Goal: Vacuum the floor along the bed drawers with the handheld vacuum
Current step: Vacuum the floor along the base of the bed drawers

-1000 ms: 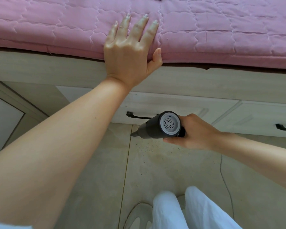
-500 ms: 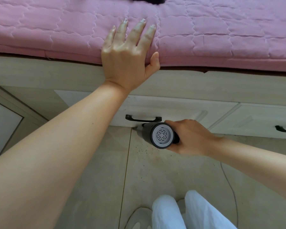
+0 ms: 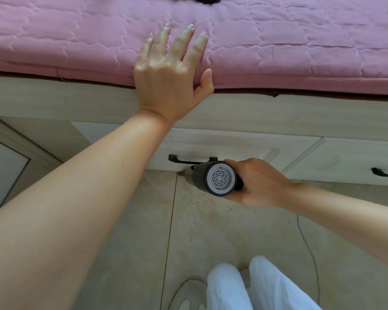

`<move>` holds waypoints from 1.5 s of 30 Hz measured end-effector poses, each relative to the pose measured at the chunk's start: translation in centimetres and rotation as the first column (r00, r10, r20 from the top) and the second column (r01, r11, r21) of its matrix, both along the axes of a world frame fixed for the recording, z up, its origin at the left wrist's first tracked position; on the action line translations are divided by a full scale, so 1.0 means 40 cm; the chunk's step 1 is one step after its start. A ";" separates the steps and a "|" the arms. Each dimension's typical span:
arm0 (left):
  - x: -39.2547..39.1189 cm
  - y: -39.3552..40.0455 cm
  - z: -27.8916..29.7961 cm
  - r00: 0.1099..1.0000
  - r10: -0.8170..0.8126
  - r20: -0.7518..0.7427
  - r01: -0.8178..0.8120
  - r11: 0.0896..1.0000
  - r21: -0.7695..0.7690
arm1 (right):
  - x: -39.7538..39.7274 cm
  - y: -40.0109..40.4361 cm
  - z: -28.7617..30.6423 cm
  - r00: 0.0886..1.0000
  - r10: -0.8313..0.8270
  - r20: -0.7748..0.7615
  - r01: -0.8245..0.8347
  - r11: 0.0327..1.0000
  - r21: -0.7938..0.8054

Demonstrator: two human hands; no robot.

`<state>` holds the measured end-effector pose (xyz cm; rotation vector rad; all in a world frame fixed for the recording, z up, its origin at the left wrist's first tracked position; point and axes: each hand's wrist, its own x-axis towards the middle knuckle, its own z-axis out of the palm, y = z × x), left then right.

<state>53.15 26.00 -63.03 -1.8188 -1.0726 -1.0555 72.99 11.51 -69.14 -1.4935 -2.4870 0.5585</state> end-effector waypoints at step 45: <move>-0.001 -0.001 0.001 1.000 0.006 0.001 -0.006 1.000 -0.023 | 0.044 -0.019 0.050 0.994 -0.108 -0.013 0.105 0.985 -0.135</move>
